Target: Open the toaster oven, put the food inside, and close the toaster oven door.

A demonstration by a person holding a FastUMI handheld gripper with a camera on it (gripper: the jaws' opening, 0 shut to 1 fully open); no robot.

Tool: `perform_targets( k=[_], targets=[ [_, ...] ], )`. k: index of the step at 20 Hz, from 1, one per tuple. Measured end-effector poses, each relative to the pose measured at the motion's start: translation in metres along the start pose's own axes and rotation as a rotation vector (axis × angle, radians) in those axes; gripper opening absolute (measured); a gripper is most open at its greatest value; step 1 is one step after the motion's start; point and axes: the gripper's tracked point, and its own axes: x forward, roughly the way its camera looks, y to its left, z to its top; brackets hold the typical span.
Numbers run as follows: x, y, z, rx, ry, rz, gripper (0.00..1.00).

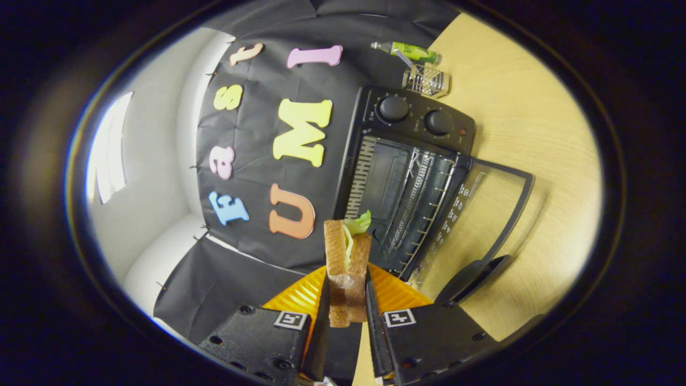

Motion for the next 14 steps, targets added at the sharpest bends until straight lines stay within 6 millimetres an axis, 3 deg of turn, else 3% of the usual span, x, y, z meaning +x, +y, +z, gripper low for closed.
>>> perform_targets(
  k=[8, 14],
  targets=[
    [0.054, -0.040, 0.053, 0.002, -0.163, -0.149, 0.39],
    [0.106, -0.056, 0.054, -0.091, -0.119, -0.253, 0.40]
  ],
)
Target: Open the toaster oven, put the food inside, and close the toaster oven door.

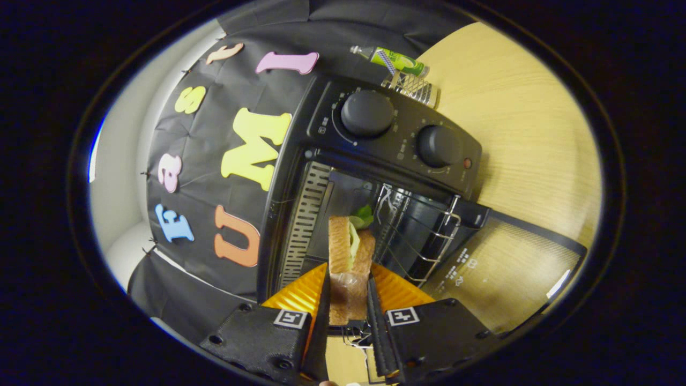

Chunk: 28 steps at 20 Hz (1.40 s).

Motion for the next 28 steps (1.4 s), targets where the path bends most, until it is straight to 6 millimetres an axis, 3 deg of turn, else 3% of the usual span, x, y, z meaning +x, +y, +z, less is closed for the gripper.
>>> perform_targets(
  k=[4, 10, 12, 14, 17, 20, 23, 28],
  targets=[
    [0.021, 0.000, 0.002, -0.065, -0.008, -0.049, 0.43],
    [0.033, 0.002, -0.008, -0.230, 0.084, -0.085, 0.51],
    [0.033, 0.003, -0.015, -0.335, 0.138, -0.094, 0.58],
    [0.034, 0.003, -0.025, -0.486, 0.186, -0.123, 0.71],
    [0.031, -0.004, -0.040, -0.789, 0.244, -0.193, 0.84],
    [0.026, -0.023, -0.049, -1.056, 0.281, -0.304, 0.89],
    [0.013, -0.029, -0.057, -1.156, 0.299, -0.388, 0.96],
    [-0.011, -0.035, -0.062, -1.155, 0.322, -0.434, 0.96]
  ],
)
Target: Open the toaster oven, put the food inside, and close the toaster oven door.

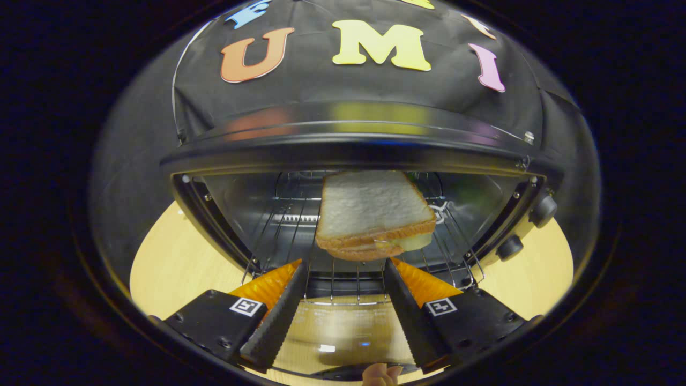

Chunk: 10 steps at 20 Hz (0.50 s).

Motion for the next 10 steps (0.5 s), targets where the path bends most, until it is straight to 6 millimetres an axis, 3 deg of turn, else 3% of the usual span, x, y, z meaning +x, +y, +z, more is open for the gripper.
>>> perform_targets(
  k=[1, 4, 7, 10],
  targets=[
    [-0.006, -0.002, -0.010, -0.006, 0.026, -0.002, 0.96],
    [-0.022, -0.008, -0.014, -0.002, -0.027, -0.019, 0.97],
    [-0.044, 0.001, -0.035, 0.022, -0.057, 0.017, 1.00],
    [-0.072, 0.002, -0.044, -0.012, -0.149, 0.009, 1.00]
  ],
)
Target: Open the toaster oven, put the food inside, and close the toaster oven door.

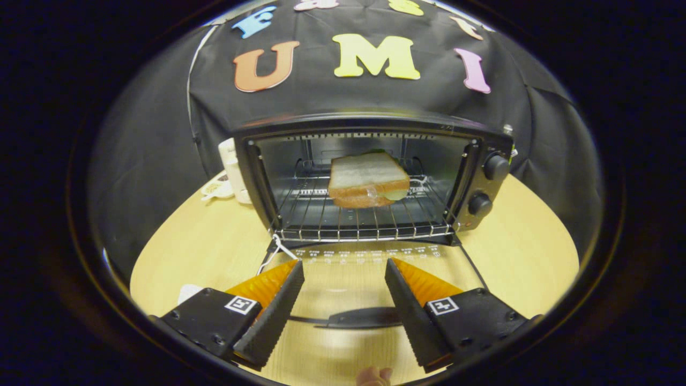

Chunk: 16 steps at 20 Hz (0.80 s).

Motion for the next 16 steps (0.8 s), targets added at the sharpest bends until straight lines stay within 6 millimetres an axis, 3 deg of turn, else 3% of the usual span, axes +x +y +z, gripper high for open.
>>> perform_targets(
  k=[4, 6, 9, 10, 13, 16],
  targets=[
    [-0.027, 0.000, -0.018, -0.016, -0.079, -0.015, 1.00],
    [-0.030, -0.013, -0.031, 0.021, -0.072, -0.035, 1.00],
    [-0.025, -0.029, -0.056, -0.005, -0.022, -0.082, 1.00],
    [-0.017, -0.026, -0.056, -0.007, -0.030, -0.059, 1.00],
    [-0.022, -0.027, -0.068, -0.004, 0.028, -0.074, 1.00],
    [-0.018, -0.023, -0.062, 0.019, 0.009, -0.052, 1.00]
  ],
)
